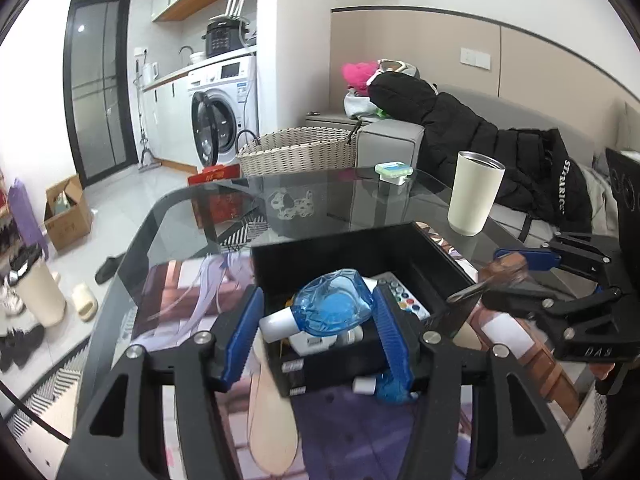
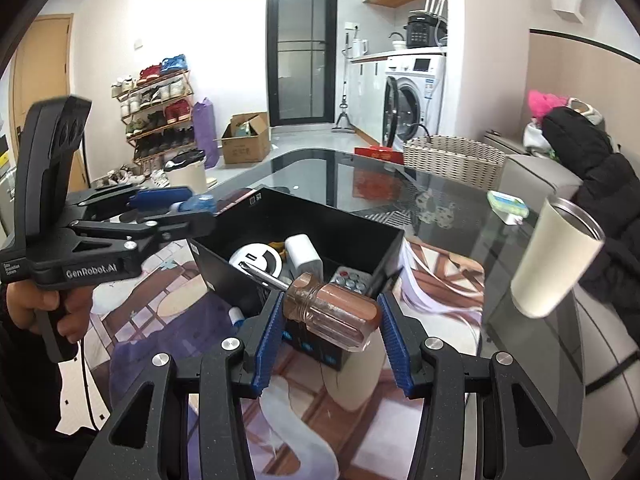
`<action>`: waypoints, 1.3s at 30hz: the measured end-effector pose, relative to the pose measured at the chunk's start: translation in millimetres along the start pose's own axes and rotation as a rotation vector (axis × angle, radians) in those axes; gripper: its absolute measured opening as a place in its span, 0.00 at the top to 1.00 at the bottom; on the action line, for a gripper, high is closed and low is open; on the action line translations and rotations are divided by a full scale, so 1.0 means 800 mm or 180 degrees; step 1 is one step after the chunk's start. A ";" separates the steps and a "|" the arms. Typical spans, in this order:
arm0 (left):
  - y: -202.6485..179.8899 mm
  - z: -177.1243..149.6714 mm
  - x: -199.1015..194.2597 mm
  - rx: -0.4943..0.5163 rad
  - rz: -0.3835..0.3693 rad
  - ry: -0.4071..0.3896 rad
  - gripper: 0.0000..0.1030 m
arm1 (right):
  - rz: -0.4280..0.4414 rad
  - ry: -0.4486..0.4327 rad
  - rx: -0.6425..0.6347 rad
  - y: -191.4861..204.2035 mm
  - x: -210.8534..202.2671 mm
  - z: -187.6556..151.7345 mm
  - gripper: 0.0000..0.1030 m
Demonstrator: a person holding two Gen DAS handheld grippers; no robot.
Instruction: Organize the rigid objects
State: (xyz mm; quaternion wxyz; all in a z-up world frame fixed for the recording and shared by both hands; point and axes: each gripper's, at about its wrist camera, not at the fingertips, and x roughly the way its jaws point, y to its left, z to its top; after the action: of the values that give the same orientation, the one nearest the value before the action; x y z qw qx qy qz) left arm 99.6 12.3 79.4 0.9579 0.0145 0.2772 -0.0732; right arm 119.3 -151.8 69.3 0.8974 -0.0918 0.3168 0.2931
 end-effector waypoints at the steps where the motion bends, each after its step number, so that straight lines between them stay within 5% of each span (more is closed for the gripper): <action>1: -0.003 0.002 0.003 0.0027 0.0005 -0.0010 0.46 | 0.0002 0.0017 -0.0026 0.000 0.005 0.004 0.54; 14: 0.013 0.032 0.034 -0.0034 0.0137 -0.0014 0.46 | 0.0019 0.0110 -0.0005 -0.011 0.053 0.032 0.54; 39: 0.022 0.011 0.093 -0.0057 0.0189 0.0228 0.46 | -0.0049 0.0344 -0.0349 0.015 0.095 0.038 0.54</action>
State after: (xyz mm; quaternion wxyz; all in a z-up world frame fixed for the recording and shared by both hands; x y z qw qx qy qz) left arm 168.8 19.0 47.3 0.9492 0.0167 0.3114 -0.0417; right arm 175.5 -95.5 46.3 0.8748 -0.1589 0.3475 0.2978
